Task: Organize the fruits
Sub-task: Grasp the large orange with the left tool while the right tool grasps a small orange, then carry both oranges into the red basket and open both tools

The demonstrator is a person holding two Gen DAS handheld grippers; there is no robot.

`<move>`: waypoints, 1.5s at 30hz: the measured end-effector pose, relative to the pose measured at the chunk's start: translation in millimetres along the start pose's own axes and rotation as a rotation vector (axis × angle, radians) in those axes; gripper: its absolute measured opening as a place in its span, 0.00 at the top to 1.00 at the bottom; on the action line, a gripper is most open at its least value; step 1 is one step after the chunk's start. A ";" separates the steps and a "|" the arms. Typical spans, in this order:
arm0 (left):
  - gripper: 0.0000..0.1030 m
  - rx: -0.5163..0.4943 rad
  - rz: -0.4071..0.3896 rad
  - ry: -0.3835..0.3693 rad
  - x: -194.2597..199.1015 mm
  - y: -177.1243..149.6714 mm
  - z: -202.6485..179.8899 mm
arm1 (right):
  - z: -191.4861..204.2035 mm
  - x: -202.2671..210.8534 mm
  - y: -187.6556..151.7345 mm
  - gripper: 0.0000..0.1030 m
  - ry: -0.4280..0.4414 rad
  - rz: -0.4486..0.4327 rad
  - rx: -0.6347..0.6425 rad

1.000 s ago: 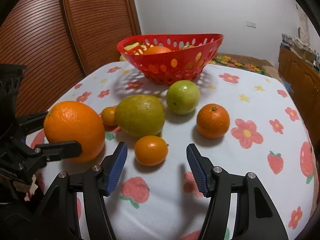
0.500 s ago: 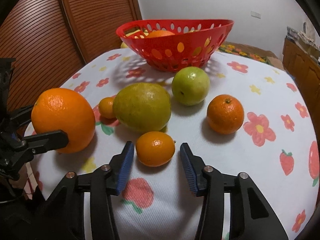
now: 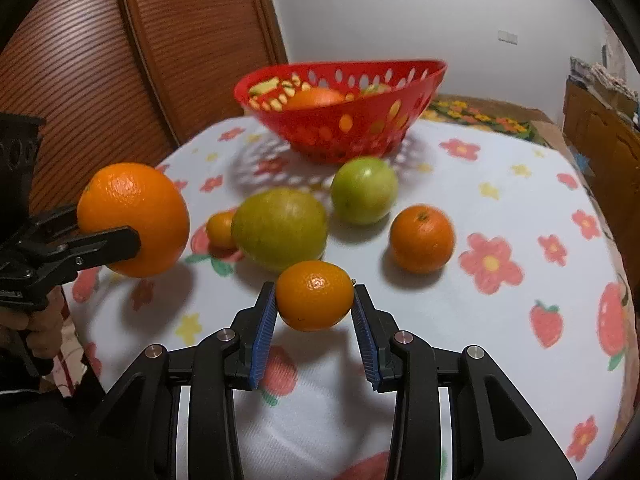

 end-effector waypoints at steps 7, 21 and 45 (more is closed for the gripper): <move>0.23 -0.010 -0.042 -0.003 7.2 22.2 -0.8 | -7.4 21.7 19.6 0.64 -0.016 -0.050 0.004; 0.23 -0.024 -0.109 -0.006 10.5 70.6 3.3 | -14.6 43.8 60.3 0.64 -0.040 -0.111 0.039; 0.23 -0.053 -0.110 0.032 -47.9 150.8 28.2 | -29.8 -32.9 155.2 0.64 -0.039 -0.047 0.214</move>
Point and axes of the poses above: each gripper's, at about its wrist camera, not at the fingertips, and x roughly against the way its jaws point, z to its left, y to its top, the point moved 10 cm from there along -x, roughly the way its jaws point, and after that the axes turned 1 degree about z, right-handed, at the moved point
